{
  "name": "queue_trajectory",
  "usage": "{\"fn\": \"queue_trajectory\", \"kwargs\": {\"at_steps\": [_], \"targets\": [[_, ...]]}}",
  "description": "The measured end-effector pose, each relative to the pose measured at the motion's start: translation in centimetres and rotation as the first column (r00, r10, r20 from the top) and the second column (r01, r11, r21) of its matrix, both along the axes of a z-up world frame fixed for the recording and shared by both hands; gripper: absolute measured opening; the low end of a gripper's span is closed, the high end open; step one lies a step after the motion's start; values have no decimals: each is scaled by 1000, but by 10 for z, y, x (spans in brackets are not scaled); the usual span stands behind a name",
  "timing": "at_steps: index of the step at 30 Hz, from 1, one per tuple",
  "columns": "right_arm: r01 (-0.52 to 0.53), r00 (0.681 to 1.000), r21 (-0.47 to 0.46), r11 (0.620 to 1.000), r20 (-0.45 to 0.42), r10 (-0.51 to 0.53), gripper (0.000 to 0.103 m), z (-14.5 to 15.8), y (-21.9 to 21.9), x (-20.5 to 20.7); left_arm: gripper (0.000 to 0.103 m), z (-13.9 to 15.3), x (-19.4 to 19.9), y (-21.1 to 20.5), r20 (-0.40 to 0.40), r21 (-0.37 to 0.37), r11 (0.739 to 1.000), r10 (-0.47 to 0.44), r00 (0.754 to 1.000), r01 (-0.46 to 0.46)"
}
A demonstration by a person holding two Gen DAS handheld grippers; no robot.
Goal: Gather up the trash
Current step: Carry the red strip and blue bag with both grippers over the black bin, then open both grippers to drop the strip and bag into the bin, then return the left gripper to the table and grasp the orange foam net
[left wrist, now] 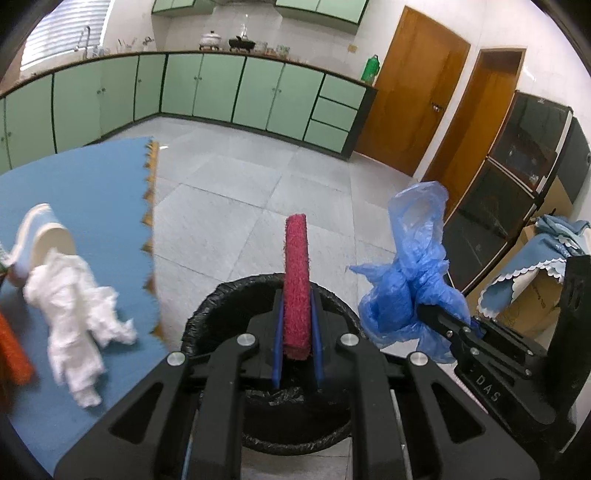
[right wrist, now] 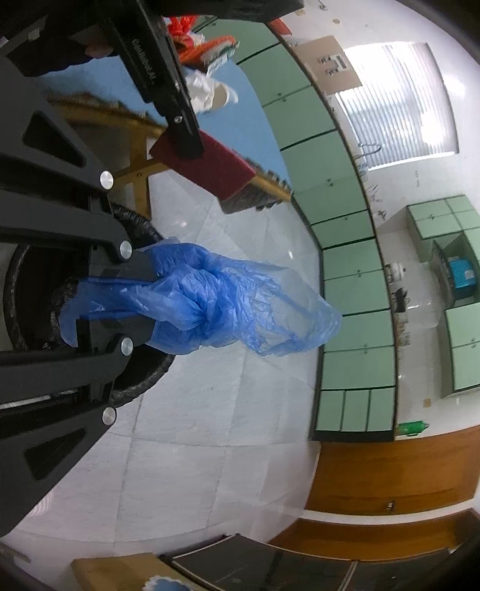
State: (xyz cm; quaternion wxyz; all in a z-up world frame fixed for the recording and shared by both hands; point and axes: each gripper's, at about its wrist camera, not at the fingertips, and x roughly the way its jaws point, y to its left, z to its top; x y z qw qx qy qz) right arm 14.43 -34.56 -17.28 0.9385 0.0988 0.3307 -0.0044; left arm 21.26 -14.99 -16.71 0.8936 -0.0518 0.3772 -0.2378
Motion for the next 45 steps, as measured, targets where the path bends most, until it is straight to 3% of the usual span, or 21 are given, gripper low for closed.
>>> {"fn": "queue_trajectory", "kwargs": {"at_steps": [2, 3, 6, 9, 13, 18, 24, 30, 39, 42, 45], "targets": [[10, 1000, 4, 1000, -16, -10, 16, -7, -5, 4, 15, -6, 4, -5, -21, 0, 1000, -10, 1000, 10], [16, 1000, 8, 1000, -26, -16, 19, -11, -8, 6, 22, -7, 7, -6, -28, -2, 1000, -10, 1000, 10], [40, 998, 7, 999, -41, -40, 50, -17, -15, 9, 45, -9, 13, -9, -44, -7, 1000, -10, 999, 10], [55, 998, 9, 998, -37, -55, 65, -19, -19, 6, 46, -9, 14, -11, -41, -8, 1000, -9, 999, 9], [77, 997, 5, 997, -23, -77, 75, -13, -22, 2, 49, -1, 11, -2, -21, -3, 1000, 14, 1000, -14], [84, 996, 5, 996, 39, -84, 93, 11, -11, -8, 68, 25, -8, 22, 59, 26, 996, 78, 995, -80], [-5, 990, 12, 1000, 141, 3, 97, 45, 37, -18, 78, 63, -42, 71, 179, 76, 973, 202, 963, -219], [-128, 973, -2, 992, 195, 126, 97, 57, 96, -22, 81, 85, -79, 140, 278, 134, 899, 370, 886, -418], [-275, 935, -26, 961, 227, 274, 97, 57, 173, -29, 81, 78, -109, 237, 261, 184, 769, 563, 784, -613], [-301, 928, -36, 953, 218, 301, 97, 52, 188, -30, 81, 66, -116, 264, 244, 202, 734, 604, 759, -649], [-315, 925, -46, 948, 208, 317, 97, 46, 201, -31, 81, 54, -115, 280, 222, 220, 720, 620, 752, -658]]}}
